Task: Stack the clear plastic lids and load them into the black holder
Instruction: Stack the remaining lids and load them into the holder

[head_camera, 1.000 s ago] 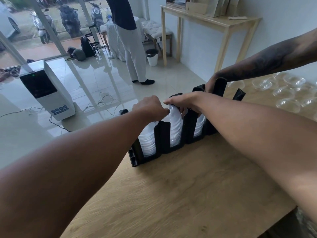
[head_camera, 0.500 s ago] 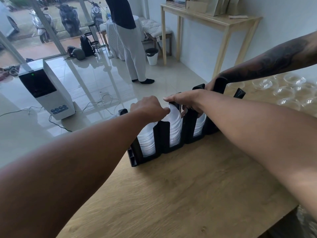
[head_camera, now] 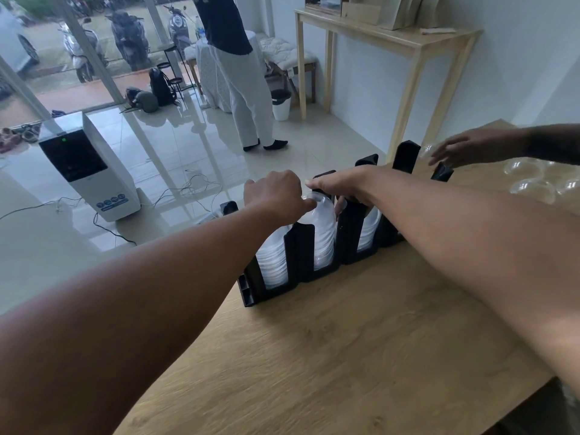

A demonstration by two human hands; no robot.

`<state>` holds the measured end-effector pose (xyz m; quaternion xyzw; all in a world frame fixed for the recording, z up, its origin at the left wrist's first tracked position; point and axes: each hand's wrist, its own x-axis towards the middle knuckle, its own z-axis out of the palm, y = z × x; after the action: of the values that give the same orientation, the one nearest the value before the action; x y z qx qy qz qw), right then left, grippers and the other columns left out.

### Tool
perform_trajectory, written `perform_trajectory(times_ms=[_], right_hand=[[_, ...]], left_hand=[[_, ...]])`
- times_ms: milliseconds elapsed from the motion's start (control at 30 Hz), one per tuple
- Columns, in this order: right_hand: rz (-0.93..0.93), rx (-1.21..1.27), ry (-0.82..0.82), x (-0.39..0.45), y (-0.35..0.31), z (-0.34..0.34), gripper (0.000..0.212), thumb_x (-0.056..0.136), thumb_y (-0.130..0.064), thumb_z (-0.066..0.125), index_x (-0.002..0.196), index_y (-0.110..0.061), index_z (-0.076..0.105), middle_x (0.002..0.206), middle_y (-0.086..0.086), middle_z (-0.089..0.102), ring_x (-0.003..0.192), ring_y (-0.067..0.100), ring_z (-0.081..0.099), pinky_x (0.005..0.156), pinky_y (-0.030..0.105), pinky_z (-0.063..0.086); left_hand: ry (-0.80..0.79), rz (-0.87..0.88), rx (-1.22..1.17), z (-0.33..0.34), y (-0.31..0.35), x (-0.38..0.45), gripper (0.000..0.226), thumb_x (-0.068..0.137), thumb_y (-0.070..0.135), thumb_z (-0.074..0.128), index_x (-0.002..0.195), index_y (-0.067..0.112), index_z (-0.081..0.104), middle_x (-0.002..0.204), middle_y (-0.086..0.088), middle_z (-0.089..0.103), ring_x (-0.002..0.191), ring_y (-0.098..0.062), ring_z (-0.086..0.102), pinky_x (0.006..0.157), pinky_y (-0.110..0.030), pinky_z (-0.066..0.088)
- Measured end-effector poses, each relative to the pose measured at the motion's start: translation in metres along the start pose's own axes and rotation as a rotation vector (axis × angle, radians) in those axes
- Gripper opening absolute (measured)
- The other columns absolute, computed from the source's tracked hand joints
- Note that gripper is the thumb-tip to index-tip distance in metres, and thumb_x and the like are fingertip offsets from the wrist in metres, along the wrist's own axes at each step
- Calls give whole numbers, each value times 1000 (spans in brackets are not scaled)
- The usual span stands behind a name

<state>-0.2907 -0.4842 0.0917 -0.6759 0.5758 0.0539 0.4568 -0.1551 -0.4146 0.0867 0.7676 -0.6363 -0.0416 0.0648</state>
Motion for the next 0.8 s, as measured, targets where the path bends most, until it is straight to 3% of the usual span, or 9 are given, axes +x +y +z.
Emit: perform_trajectory(times_ms=[67, 133, 233, 333, 433, 533, 733, 800], right_hand=[[15, -29, 13, -1, 0, -2, 53, 102, -67, 38, 98, -18, 57, 110, 17, 65, 87, 28, 63, 94, 45, 49], [-3, -101, 21, 0, -1, -5, 43, 104, -57, 42, 100, -17, 58, 111, 17, 68, 79, 25, 58, 75, 37, 45], [-25, -188, 46, -3, -1, -6, 48, 103, -46, 53, 134, -10, 58, 117, 20, 71, 102, 30, 56, 85, 41, 39], [-58, -213, 141, -3, 3, -3, 45, 97, -43, 66, 112, -1, 67, 100, 14, 76, 102, 27, 63, 83, 37, 42], [-93, -173, 209, -3, 7, 1, 35, 93, -39, 74, 88, -5, 67, 94, 12, 75, 95, 25, 69, 70, 33, 47], [-112, -107, 237, -4, 11, 3, 32, 93, -36, 74, 89, -5, 66, 94, 12, 73, 91, 23, 69, 62, 28, 44], [-121, -71, 273, -5, 16, 4, 21, 93, -23, 71, 90, -4, 63, 99, 15, 70, 82, 22, 65, 63, 31, 48], [-122, -69, 286, -5, 17, 5, 22, 92, -25, 73, 89, -5, 64, 99, 14, 71, 84, 23, 66, 68, 33, 49]], left_hand=[[-9, 17, 18, -1, 1, -1, 41, 86, 62, 63, 105, 26, 71, 89, 4, 68, 87, -23, 62, 91, -43, 37], [-17, 27, 32, -3, 2, -3, 41, 86, 60, 65, 107, 26, 70, 89, 4, 67, 85, -23, 61, 89, -42, 36], [-44, 19, 35, -4, 1, -3, 41, 85, 60, 68, 105, 24, 70, 90, 2, 68, 83, -22, 62, 88, -41, 43], [-82, -7, 13, -4, -3, -2, 37, 85, 55, 70, 94, 20, 68, 88, -1, 69, 81, -24, 64, 85, -42, 52], [-126, -51, -64, -1, -6, -2, 33, 85, 48, 71, 87, 16, 64, 84, -3, 66, 78, -25, 64, 75, -36, 52], [-154, -89, -157, 1, -7, -2, 34, 84, 43, 71, 78, 12, 59, 77, -4, 64, 70, -24, 63, 64, -32, 46], [-236, -53, -168, 5, -4, -4, 37, 86, 36, 75, 72, 12, 50, 76, -5, 57, 71, -23, 55, 64, -33, 45], [-213, -38, -175, 6, -4, -6, 30, 88, 34, 75, 81, 13, 55, 84, -6, 60, 77, -23, 58, 71, -35, 49]])
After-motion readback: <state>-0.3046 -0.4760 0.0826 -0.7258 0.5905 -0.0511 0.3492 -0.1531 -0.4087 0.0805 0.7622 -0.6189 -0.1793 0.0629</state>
